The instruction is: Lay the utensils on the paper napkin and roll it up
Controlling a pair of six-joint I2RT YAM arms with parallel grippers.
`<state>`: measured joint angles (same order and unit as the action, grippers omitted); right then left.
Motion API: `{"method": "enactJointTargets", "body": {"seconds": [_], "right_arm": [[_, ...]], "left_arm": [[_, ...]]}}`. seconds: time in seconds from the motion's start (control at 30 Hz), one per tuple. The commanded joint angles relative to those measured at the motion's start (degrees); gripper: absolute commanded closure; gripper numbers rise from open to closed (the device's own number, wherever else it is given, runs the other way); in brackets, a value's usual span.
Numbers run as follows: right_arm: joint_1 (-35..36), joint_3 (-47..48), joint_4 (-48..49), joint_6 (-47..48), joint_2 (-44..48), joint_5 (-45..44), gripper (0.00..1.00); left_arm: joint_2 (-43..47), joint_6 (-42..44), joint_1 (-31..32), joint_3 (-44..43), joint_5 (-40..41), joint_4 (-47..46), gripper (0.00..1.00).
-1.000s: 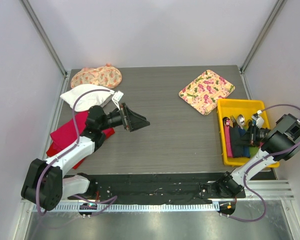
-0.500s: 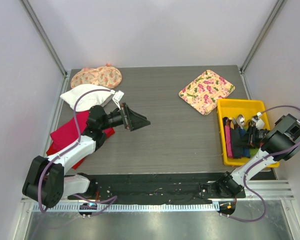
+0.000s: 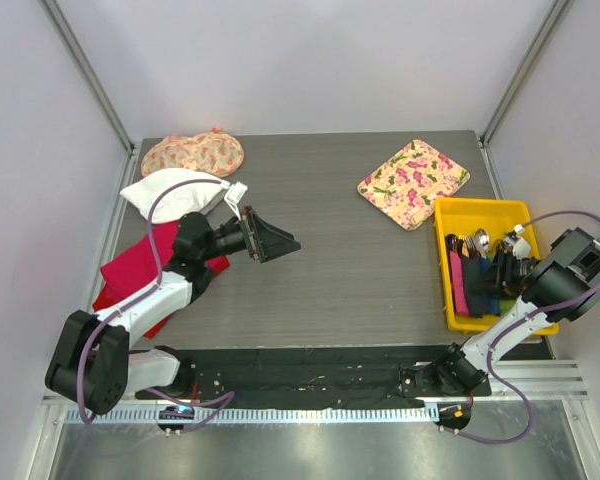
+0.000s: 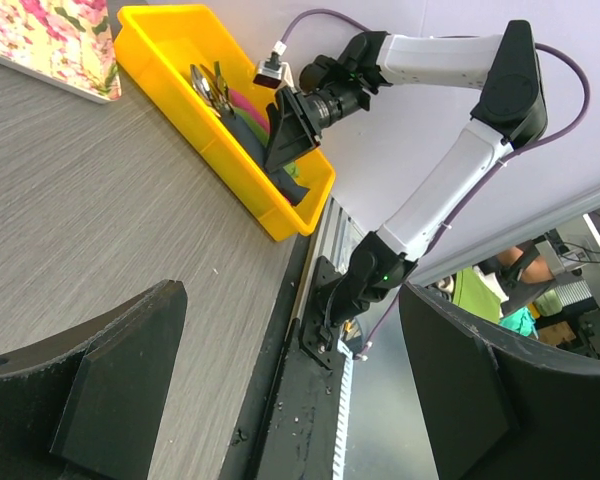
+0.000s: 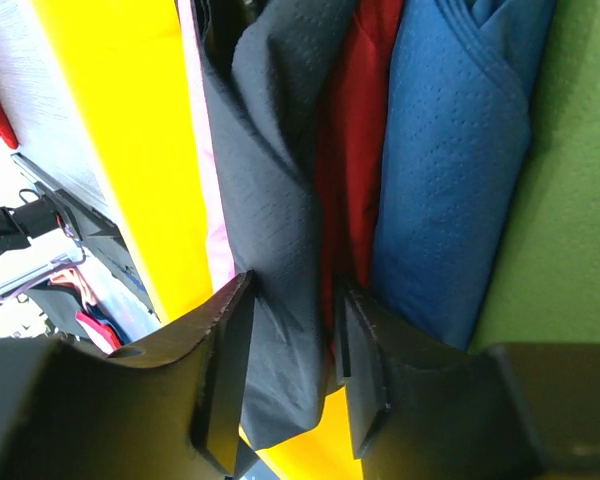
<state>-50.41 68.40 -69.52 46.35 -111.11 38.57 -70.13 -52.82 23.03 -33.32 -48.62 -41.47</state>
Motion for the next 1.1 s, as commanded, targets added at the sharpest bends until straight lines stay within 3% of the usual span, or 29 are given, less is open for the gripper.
{"method": "enactJointTargets", "body": {"seconds": [0.0,0.33,0.37,0.47,0.53,0.67,0.73,0.83,1.07], "right_arm": [[-0.7,2.7,1.5,0.6,2.7,-3.8,0.52],[-0.7,6.1,-0.4,0.4,4.0,-4.9,0.39],[-0.7,6.3,-0.6,0.4,4.2,-5.2,0.33],[-0.7,7.3,-1.0,0.2,5.0,-5.9,0.29],[-0.7,7.9,-1.1,0.0,5.6,-6.2,0.18],[-0.7,9.9,-1.3,-0.6,7.3,-6.7,0.09],[-0.7,11.0,-1.9,-1.1,7.7,-6.4,0.03],[0.0,14.1,-2.5,-2.0,8.0,-5.9,0.01],[8.9,23.8,-0.4,-10.7,9.0,-2.4,0.0]], "left_arm": [[-0.3,-1.1,0.1,0.7,-0.2,-4.8,0.08],[-0.4,-2.2,-0.1,2.3,-0.2,-6.9,0.08],[-0.5,-2.2,-0.2,2.6,-0.3,-7.0,0.08],[-0.5,-2.3,-0.8,2.8,-0.5,-7.1,0.08],[-0.7,-2.1,-1.2,3.2,-0.6,-6.9,0.07],[-0.9,-1.9,-2.1,3.6,-0.6,-6.5,0.05],[-0.9,-1.3,-2.6,3.9,-0.5,-5.8,0.0],[-0.7,0.8,-3.4,3.4,-0.3,-2.5,0.0],[2.4,13.7,-8.2,-5.0,-0.1,25.8,0.0]]}}
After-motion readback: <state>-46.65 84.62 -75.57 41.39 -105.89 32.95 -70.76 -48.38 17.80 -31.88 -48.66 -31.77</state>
